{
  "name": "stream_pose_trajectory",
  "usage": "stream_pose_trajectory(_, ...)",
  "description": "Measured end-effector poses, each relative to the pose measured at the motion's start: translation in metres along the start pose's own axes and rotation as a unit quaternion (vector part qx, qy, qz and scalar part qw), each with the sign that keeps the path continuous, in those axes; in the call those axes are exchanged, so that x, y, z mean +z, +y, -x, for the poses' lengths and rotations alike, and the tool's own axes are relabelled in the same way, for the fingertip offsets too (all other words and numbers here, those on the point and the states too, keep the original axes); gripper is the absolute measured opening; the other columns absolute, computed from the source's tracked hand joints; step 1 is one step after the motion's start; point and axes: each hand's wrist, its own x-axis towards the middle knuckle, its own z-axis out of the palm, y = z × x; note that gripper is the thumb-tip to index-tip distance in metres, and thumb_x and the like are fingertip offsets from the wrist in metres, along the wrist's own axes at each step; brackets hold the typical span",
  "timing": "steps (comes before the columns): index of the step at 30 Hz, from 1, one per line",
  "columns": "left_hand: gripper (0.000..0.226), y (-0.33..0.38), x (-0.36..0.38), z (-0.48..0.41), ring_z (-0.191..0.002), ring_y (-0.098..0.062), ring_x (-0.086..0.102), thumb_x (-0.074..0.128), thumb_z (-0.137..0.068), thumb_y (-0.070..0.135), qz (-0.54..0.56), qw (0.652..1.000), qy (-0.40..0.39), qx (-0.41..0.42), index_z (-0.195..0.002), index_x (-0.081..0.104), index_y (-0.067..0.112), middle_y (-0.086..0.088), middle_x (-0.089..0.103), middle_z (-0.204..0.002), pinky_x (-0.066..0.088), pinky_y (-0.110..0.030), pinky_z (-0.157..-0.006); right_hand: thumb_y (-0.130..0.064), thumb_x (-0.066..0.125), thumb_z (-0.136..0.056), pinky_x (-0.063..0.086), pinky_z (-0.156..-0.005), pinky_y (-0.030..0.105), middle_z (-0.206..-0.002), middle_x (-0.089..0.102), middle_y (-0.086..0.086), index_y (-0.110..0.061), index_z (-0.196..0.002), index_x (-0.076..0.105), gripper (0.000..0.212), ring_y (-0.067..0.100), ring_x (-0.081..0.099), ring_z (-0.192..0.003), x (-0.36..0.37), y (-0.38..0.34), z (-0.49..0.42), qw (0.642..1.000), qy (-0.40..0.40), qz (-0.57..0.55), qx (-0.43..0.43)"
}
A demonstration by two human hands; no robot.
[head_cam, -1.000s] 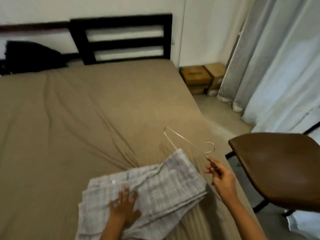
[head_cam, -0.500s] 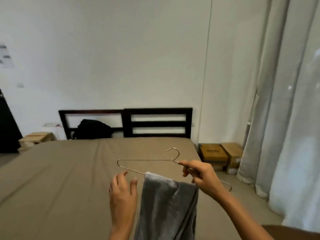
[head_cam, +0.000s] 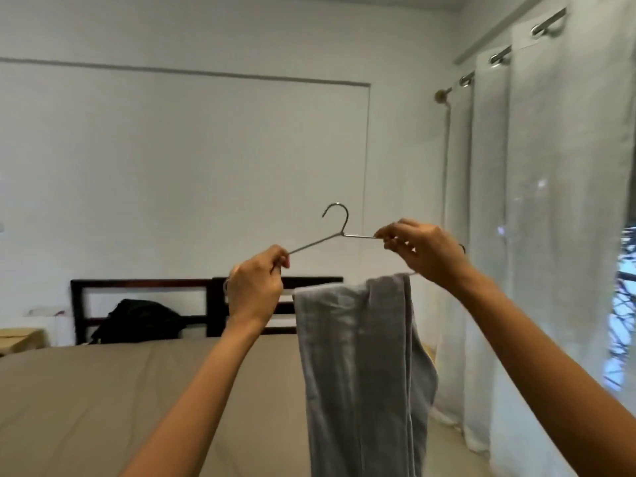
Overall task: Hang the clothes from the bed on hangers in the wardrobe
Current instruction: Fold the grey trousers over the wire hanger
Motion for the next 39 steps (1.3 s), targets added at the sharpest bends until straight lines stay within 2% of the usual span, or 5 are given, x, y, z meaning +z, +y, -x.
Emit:
stream_pose_trajectory(4,0.020,0.038,0.003,-0.024,-0.060,-0.016,0.056,0.055,-0.088,0.004,0.048,0.996,0.032,0.063,-0.083,0.066,0.020,0.010,0.062,-0.067,0.035,-0.028,-0.069,-0.029,0.067,-0.085,0.053,-0.063,0.033,-0.096,0.066,-0.002,-0.018,-0.124,0.056,0.042,0.020,0.064,-0.070,-0.050,0.003,0.025,0.988,-0.052,0.141,0.042)
stream_pose_trajectory(9,0.020,0.076,0.033,-0.044,-0.068,-0.019,0.065,0.058,-0.086,0.004,0.133,0.977,-0.011,0.164,-0.085,0.066,0.023,0.007,0.070,-0.075,0.048,-0.038,-0.073,-0.008,0.066,-0.084,0.048,-0.051,0.032,-0.089,0.070,0.001,-0.018,-0.098,0.067,0.017,0.034,0.065,-0.064,-0.103,-0.006,0.066,0.953,0.034,0.260,0.154)
stream_pose_trajectory(17,0.018,0.215,0.078,-0.028,-0.062,-0.020,0.067,0.053,-0.085,0.016,0.322,0.901,-0.039,0.288,-0.080,0.068,0.023,0.008,0.071,-0.072,0.048,-0.033,-0.061,-0.008,0.061,-0.087,0.053,-0.057,0.037,-0.088,0.067,-0.010,-0.024,-0.093,0.066,0.018,0.018,0.066,-0.075,-0.236,-0.066,0.158,0.866,0.060,0.379,0.322)
stream_pose_trajectory(30,0.023,0.553,0.020,0.128,-0.065,-0.023,0.067,0.062,-0.082,0.000,0.626,0.709,-0.127,0.297,-0.081,0.070,0.022,0.006,0.071,-0.073,0.040,-0.027,-0.065,-0.015,0.062,-0.089,0.047,-0.058,0.030,-0.083,0.067,-0.007,-0.018,-0.091,0.068,0.007,0.007,0.051,-0.062,-0.509,-0.247,0.281,0.646,0.068,0.625,0.433)
stream_pose_trajectory(39,0.018,0.757,-0.081,0.237,-0.069,-0.022,0.068,0.062,-0.084,0.001,0.780,0.528,-0.175,0.287,-0.081,0.070,0.017,0.005,0.072,-0.077,0.042,-0.026,-0.062,-0.014,0.061,-0.089,0.050,-0.057,0.035,-0.076,0.066,-0.008,-0.017,-0.087,0.068,0.008,0.011,0.056,-0.062,-0.661,-0.361,0.325,0.479,0.088,0.751,0.445)
